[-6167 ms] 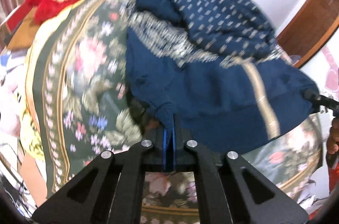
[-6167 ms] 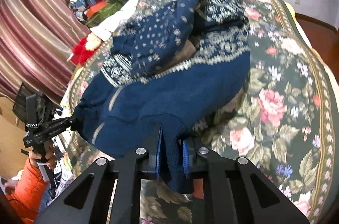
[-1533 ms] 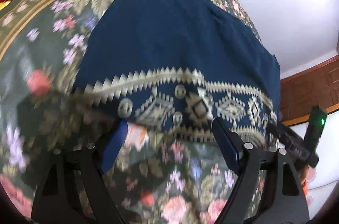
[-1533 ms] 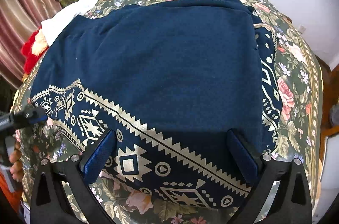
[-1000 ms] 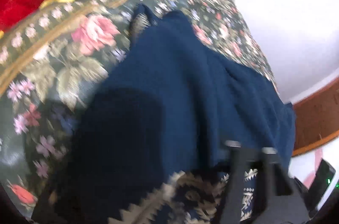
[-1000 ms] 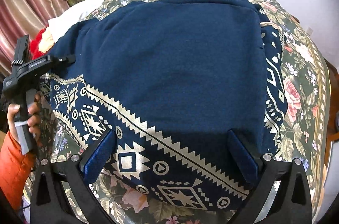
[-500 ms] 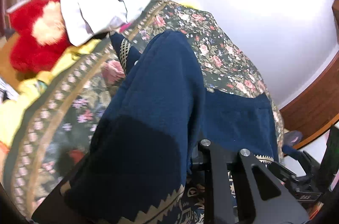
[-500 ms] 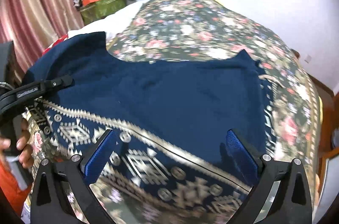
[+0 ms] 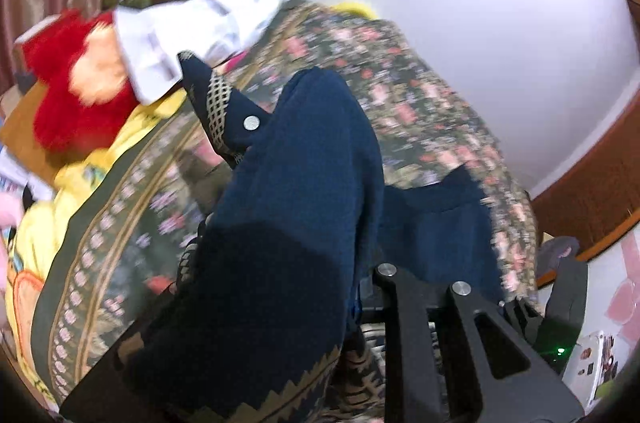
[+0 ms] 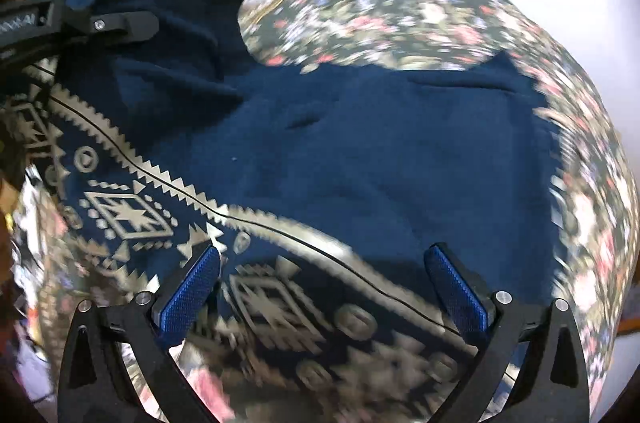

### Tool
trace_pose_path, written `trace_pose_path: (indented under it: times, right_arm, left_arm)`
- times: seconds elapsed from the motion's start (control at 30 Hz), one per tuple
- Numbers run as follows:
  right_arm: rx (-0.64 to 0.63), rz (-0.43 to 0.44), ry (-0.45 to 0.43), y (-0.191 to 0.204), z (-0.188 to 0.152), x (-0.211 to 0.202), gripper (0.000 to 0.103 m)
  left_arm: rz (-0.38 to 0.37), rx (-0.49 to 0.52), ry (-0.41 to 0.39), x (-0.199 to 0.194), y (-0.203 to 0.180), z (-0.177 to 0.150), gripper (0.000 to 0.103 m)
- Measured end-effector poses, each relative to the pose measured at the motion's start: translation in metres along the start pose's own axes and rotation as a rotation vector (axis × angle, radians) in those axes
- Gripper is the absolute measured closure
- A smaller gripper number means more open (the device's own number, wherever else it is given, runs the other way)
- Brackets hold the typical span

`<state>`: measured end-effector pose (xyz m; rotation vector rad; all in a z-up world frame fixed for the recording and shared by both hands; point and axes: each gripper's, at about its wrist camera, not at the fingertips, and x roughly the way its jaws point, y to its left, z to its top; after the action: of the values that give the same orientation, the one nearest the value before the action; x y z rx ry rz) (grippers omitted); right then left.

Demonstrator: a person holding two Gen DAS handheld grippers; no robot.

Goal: Fold large clothes

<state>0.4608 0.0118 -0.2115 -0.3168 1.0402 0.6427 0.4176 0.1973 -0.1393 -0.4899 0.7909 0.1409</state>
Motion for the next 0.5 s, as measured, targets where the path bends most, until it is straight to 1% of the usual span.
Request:
trace_pose_path:
  times: [0.1, 0.13, 0.2, 0.27, 0.37, 0.43, 0.5]
  right_arm:
    - [0.092, 0.002, -0.048, -0.039, -0.012, -0.034, 0.000]
    - [0.140, 0.010, -0.061, -0.058, -0.021, -0.049, 0.000]
    - [0.227, 0.029, -0.068, -0.088, -0.036, -0.069, 0.000]
    - [0.298, 0.027, -0.073, -0.115, -0.052, -0.085, 0.000]
    - [0.360, -0.031, -0.085, -0.148, -0.077, -0.112, 0.000]
    - [0.377, -0.069, -0.088, -0.165, -0.093, -0.127, 0.000]
    - [0.387, -0.099, -0.093, -0.175, -0.108, -0.141, 0.000]
  left_arm:
    - [-0.029, 0.047, -0.023, -0.003, -0.039, 0.009, 0.082]
    - [-0.034, 0.071, -0.031, -0.003, -0.055, 0.011, 0.082]
    - [-0.045, 0.123, -0.048, -0.001, -0.092, 0.013, 0.082]
    - [-0.068, 0.161, -0.052, 0.004, -0.123, 0.010, 0.082]
    - [-0.110, 0.244, -0.055, 0.013, -0.175, -0.004, 0.082]
    - [-0.129, 0.333, -0.059, 0.020, -0.208, -0.024, 0.082]
    - [-0.137, 0.427, -0.026, 0.034, -0.233, -0.052, 0.082]
